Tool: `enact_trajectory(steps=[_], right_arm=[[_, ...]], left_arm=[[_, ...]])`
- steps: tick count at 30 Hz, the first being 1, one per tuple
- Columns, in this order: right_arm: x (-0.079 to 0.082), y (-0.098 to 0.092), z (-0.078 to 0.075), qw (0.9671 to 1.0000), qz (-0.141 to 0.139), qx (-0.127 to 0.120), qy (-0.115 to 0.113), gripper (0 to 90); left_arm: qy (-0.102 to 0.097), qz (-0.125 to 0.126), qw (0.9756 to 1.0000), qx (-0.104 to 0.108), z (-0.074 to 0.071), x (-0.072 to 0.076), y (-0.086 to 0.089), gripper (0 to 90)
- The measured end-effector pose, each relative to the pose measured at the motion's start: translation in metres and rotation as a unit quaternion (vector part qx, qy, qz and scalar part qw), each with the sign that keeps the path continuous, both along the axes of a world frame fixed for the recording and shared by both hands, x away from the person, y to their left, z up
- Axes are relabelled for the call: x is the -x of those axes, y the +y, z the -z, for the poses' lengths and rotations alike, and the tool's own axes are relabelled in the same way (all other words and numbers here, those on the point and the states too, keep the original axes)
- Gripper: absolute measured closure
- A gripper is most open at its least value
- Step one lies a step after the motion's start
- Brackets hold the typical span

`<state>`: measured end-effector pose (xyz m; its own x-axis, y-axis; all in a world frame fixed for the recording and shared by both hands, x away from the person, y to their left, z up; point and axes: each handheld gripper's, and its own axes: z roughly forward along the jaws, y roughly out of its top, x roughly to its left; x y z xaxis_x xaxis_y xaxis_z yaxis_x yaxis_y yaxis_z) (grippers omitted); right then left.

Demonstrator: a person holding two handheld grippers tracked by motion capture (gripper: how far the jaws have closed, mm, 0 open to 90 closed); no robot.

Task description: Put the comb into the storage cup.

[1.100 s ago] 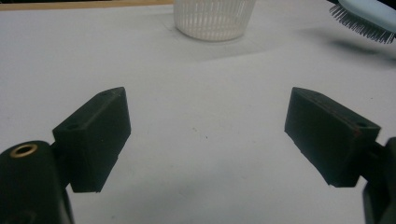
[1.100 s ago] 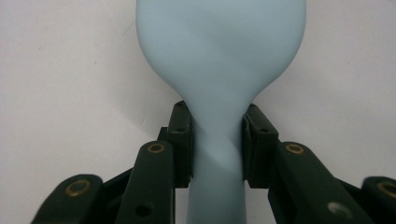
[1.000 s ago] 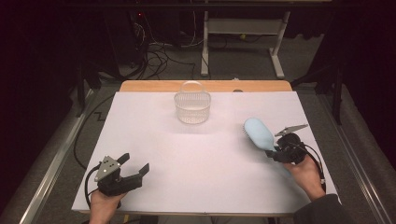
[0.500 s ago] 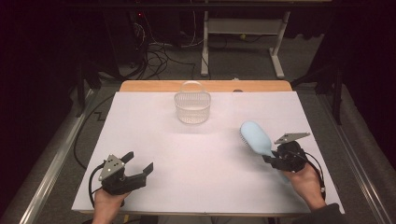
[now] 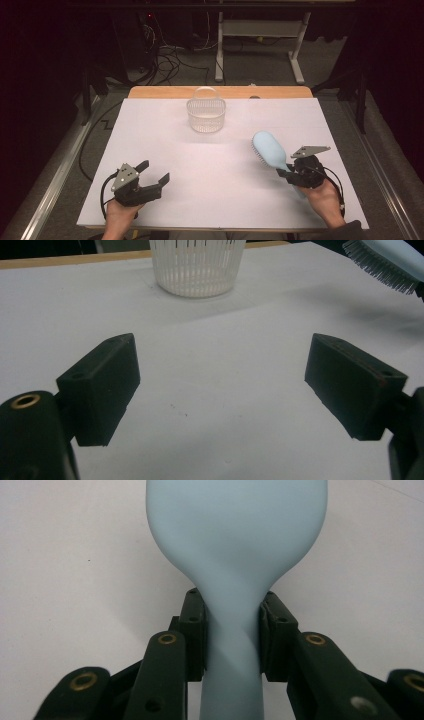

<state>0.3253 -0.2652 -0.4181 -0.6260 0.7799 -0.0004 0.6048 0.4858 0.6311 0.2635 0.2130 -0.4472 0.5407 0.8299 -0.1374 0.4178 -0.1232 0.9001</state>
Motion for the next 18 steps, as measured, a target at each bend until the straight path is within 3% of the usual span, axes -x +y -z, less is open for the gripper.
enact_trajectory(steps=[18], right_arm=[[0.006, 0.013, -0.002, 0.9998, -0.018, -0.005, -0.004, 70.1]], left_arm=[[-0.01, 0.003, 0.9999, 0.009, -0.005, -0.004, -0.009, 13.8]])
